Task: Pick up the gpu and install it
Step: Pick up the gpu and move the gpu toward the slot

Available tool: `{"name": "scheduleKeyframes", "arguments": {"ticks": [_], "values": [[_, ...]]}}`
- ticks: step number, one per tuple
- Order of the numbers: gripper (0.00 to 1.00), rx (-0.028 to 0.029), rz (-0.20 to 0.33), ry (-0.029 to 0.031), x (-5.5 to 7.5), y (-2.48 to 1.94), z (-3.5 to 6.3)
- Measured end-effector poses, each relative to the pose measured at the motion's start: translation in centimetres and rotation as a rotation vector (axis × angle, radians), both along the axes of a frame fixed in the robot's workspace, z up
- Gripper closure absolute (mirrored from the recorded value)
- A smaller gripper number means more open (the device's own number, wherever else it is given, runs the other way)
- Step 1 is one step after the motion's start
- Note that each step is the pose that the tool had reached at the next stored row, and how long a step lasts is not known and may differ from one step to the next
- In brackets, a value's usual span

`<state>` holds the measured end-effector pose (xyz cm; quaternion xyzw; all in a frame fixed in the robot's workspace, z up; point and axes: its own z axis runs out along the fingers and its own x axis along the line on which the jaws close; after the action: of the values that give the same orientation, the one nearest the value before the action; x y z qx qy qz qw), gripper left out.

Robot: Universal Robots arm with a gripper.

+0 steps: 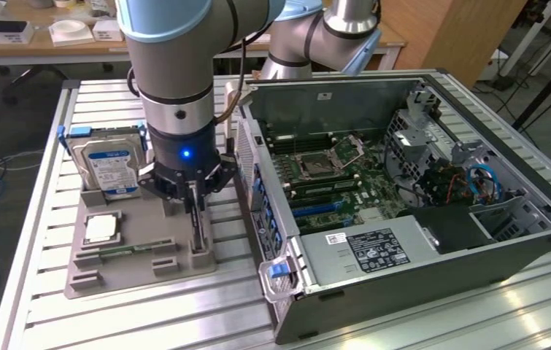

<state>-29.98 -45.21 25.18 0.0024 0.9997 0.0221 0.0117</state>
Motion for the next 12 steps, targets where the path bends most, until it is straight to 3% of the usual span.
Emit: {"name": "scheduleKeyframes", "arguments": {"ticks": [12], "values": [[0.74, -0.0003, 0.0, 0.0003, 0.0, 0.0, 0.2]]}}
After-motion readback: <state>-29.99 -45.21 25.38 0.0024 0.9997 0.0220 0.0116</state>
